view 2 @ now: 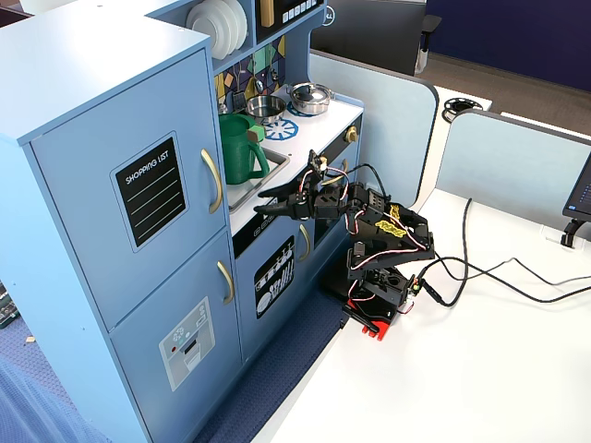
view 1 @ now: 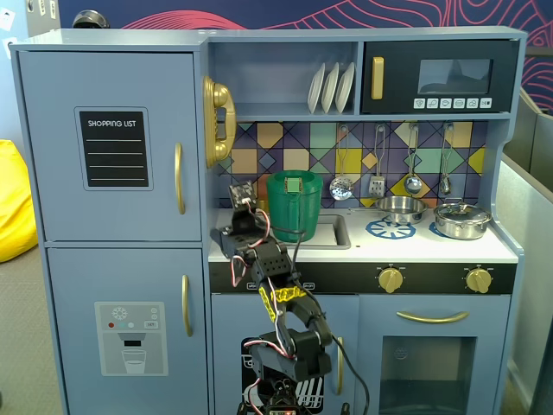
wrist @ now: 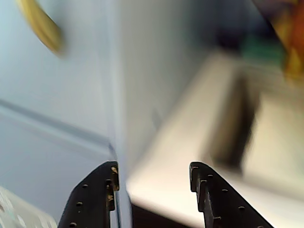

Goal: Open the left cabinet door

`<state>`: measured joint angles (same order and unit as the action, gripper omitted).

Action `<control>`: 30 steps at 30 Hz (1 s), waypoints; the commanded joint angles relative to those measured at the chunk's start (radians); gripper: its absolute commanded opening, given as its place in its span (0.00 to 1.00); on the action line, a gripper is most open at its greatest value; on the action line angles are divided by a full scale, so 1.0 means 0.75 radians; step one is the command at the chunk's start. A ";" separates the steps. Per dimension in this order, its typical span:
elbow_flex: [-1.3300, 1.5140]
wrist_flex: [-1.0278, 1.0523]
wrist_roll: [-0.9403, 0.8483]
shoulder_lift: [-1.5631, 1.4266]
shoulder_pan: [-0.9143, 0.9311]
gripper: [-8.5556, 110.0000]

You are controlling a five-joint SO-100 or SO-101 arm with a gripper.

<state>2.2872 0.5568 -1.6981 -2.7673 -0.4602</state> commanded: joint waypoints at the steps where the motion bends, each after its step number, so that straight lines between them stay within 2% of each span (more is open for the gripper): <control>1: -0.211 -0.100 -0.047 0.102 -0.047 0.19; 16: -0.434 -0.335 -0.147 0.309 -0.241 0.21; 23: -0.440 -0.419 -0.090 0.380 -0.235 0.30; 30: -0.477 -0.452 -0.063 0.479 -0.254 0.30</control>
<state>2.0110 0.2623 -1.7610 -2.4344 -0.6335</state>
